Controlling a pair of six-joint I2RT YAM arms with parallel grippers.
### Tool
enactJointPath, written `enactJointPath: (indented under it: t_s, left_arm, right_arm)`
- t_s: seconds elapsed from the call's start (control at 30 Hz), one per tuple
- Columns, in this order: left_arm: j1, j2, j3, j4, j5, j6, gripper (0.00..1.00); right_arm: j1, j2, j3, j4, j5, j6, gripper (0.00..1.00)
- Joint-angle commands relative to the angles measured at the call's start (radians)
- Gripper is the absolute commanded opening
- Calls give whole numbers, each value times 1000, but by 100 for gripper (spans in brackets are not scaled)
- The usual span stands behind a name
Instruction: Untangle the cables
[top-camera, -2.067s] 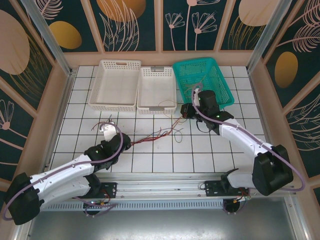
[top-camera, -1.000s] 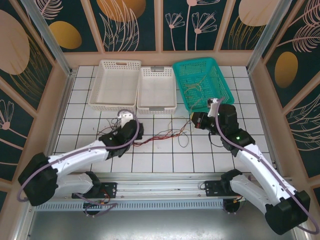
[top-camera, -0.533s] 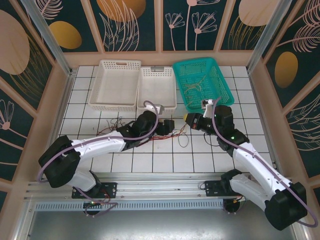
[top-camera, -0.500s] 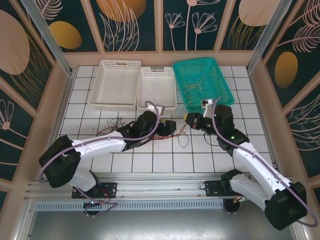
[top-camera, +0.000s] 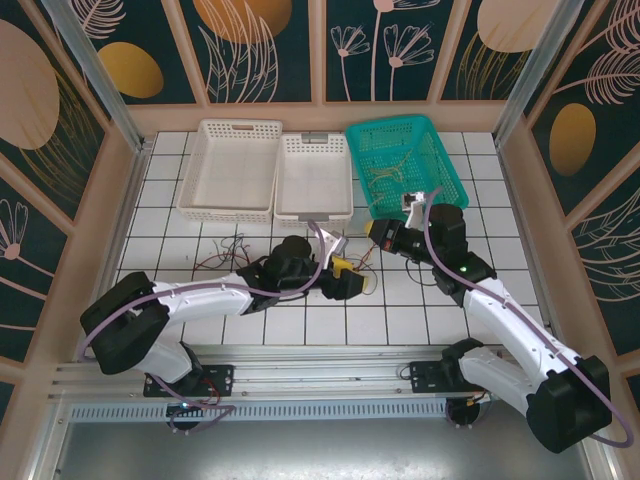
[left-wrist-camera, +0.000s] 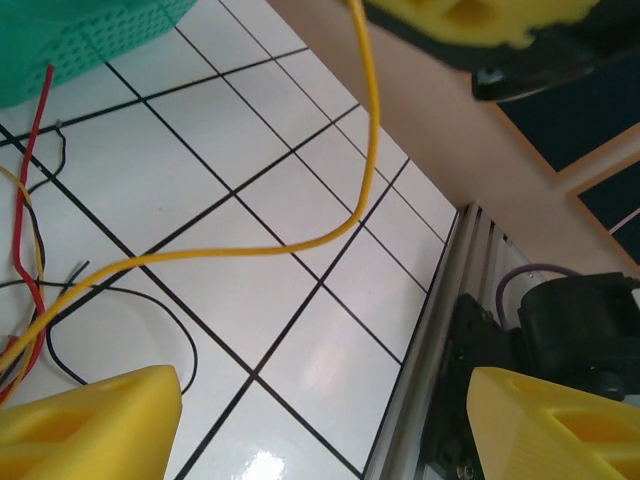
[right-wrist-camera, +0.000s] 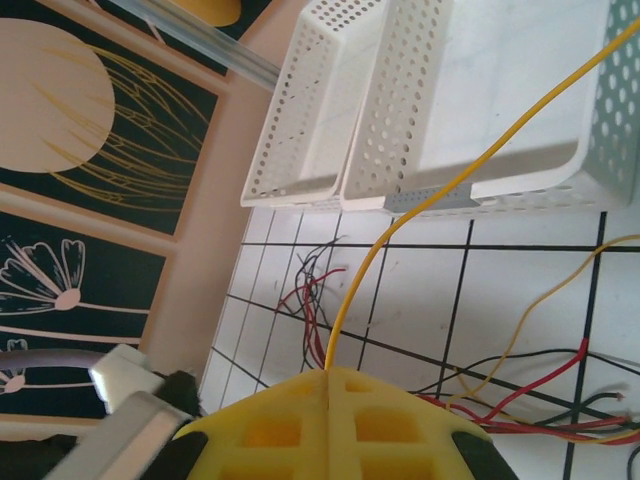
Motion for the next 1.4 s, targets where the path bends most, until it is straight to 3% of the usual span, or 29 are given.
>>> enactJointPath:
  t_s: [0.0,0.13,0.27,0.5,0.87,1.23,1.37]
  left_arm:
    - [0,20,24,-29,-24,79,74]
    - [0,-31,12,-73,-106,125,76]
    - [-1,-80,-24,-58,-118,150,79]
    - [0,-15,-19,-87,-133,221,80]
    - [-1,60,52,-139,-253,323,81]
    - [0,119,75,-111,-276,350,75]
    - [0,88,54,-93,-320,360,75]
  right_arm:
    - [-5,-1,31,55,-47,14,0]
    - [-6,-13,31,35,-41,2,0]
    - [-6,-16,31,33,-44,1,0]
    - [-6,2,44,46,-88,8,0]
    - [-4,11,52,58,-181,9,0]
    - [-5,12,48,122,-272,59,0]
    - [-5,13,69,69,-278,35,0]
